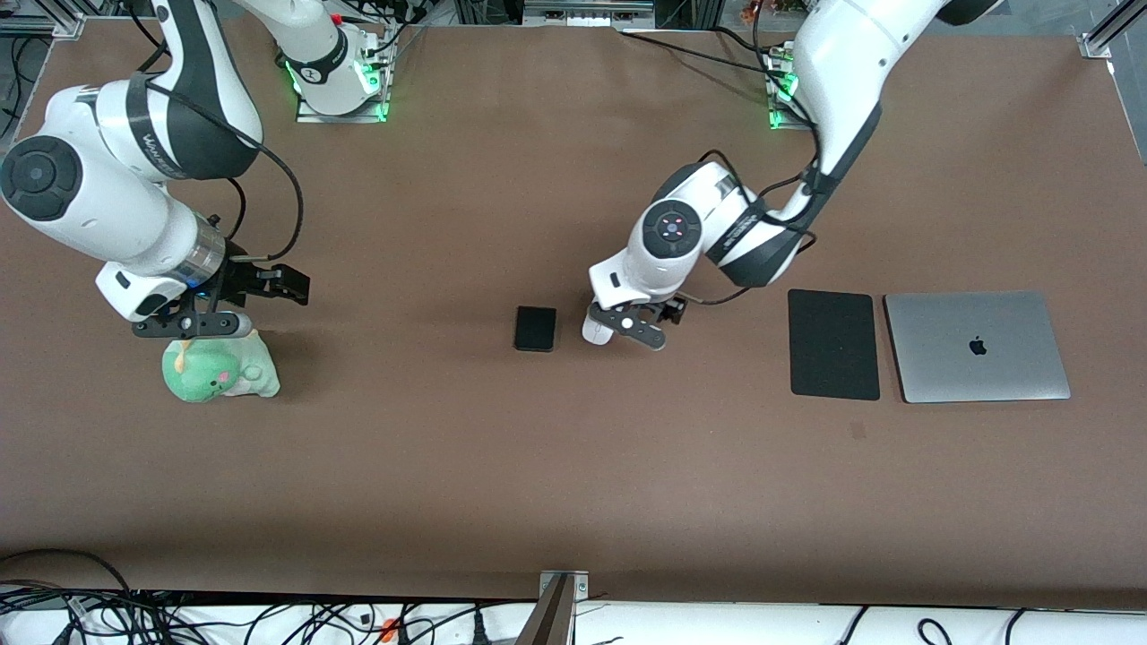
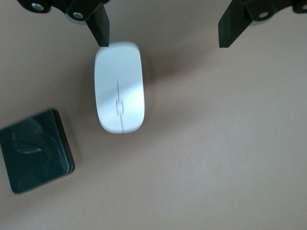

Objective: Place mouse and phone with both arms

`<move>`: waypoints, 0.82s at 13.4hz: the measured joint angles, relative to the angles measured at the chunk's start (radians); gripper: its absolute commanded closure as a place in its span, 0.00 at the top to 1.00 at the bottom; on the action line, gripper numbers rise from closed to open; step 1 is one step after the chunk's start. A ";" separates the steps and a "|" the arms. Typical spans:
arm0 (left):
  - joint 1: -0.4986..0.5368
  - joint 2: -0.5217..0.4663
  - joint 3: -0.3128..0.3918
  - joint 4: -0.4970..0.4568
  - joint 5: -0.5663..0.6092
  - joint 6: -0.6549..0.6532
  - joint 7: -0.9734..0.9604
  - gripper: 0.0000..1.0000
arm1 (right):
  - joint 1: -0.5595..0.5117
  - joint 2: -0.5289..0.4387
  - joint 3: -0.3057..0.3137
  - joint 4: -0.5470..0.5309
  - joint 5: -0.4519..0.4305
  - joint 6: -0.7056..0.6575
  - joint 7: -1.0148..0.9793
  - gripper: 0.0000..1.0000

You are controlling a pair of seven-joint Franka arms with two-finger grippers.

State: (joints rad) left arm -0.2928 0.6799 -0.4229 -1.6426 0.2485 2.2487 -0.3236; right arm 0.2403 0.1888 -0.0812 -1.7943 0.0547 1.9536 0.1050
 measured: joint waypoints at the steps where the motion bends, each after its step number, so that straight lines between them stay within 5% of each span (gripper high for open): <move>1: -0.010 0.025 0.000 0.004 0.025 0.054 -0.021 1.00 | 0.003 0.000 0.000 0.000 0.000 0.001 0.000 1.00; 7: -0.052 0.125 0.004 0.007 0.101 0.232 -0.078 1.00 | 0.004 0.000 0.000 0.000 0.000 0.003 0.001 1.00; 9: -0.054 0.128 0.004 0.009 0.140 0.232 -0.081 0.85 | 0.005 0.001 0.000 0.000 0.000 0.004 0.001 1.00; 11: -0.055 0.135 0.004 0.009 0.145 0.232 -0.081 0.83 | 0.012 0.002 0.000 -0.004 0.000 0.004 0.003 1.00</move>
State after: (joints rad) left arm -0.3482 0.8145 -0.4188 -1.6337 0.3935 2.4804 -0.4048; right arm 0.2525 0.1905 -0.0812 -1.7985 0.0548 1.9574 0.1080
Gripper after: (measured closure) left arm 0.088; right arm 0.000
